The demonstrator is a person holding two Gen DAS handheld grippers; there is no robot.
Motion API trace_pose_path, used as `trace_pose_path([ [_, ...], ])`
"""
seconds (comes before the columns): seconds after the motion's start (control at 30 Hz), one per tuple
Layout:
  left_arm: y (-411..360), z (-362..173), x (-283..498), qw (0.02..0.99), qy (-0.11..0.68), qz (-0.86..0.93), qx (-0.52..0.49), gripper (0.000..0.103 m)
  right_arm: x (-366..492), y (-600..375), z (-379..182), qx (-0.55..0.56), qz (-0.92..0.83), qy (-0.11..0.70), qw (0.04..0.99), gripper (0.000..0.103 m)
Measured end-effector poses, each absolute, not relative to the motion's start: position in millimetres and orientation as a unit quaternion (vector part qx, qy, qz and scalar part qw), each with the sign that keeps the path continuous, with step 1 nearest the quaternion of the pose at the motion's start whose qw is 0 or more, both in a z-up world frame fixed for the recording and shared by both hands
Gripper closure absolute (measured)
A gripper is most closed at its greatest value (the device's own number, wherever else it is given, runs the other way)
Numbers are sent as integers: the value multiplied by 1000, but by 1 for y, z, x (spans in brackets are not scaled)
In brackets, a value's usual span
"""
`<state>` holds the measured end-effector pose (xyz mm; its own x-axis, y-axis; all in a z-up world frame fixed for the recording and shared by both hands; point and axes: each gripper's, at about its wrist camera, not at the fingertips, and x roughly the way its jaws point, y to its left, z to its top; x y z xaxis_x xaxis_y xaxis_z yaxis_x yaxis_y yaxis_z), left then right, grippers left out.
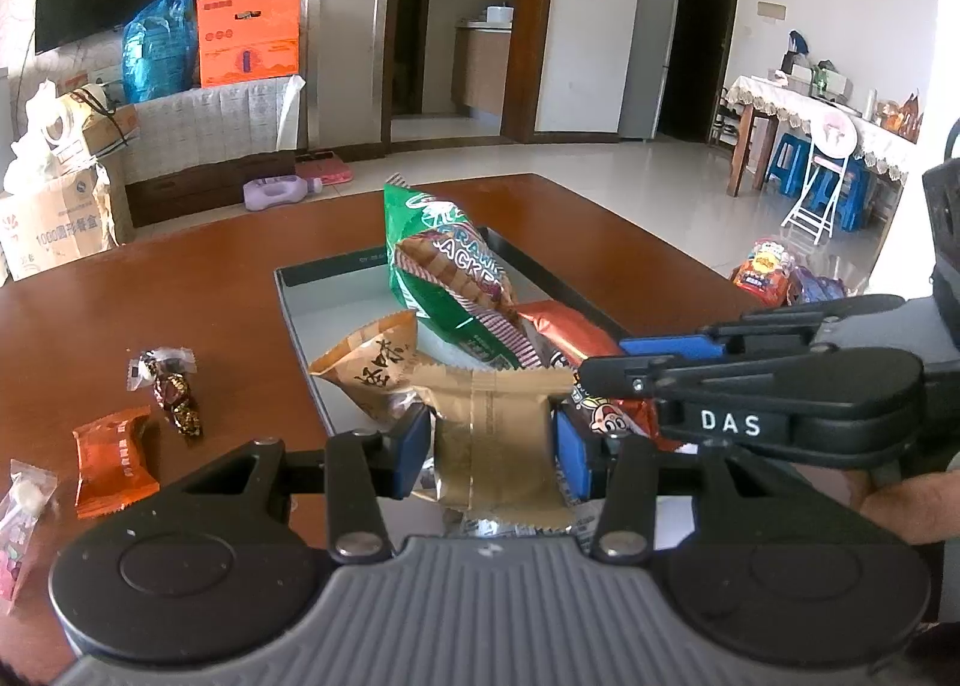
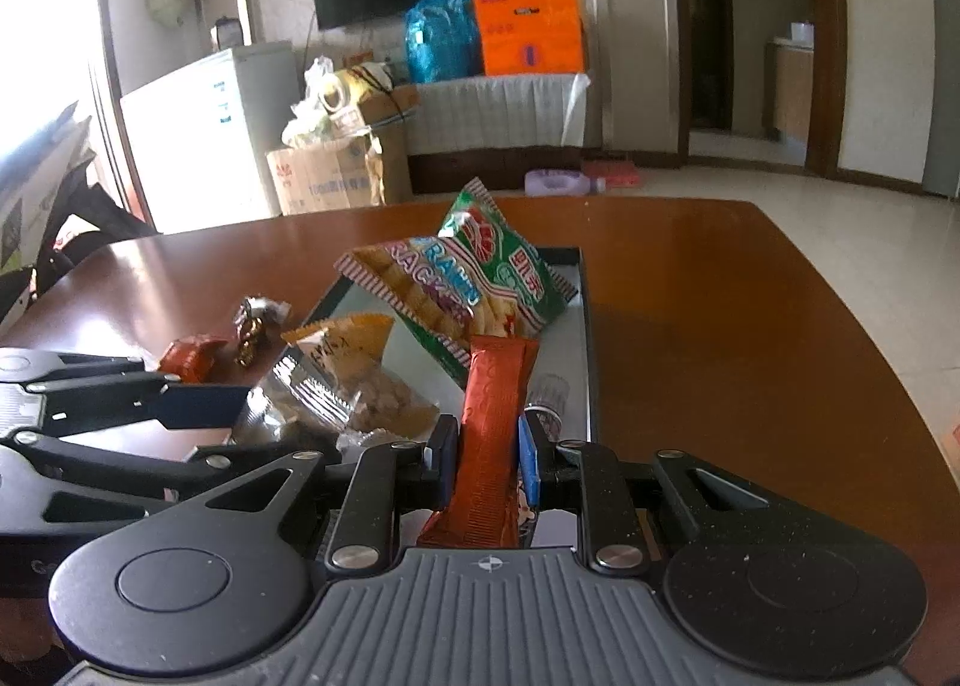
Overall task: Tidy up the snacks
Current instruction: 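Lower both held items into the grey box and open both grippers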
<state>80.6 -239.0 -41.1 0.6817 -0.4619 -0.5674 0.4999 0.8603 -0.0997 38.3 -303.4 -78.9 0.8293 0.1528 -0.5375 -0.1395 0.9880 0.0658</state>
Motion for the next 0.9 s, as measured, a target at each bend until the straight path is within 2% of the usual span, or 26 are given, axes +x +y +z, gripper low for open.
trace_pose_path([
  [0.8,-247,-49,83,907,318,-273,33,59,47,-304,-82,16,75,288,955,78],
  [0.9,-247,-50,83,908,317,-271,35,51,48,-306,-81,17,72,284,956,77],
])
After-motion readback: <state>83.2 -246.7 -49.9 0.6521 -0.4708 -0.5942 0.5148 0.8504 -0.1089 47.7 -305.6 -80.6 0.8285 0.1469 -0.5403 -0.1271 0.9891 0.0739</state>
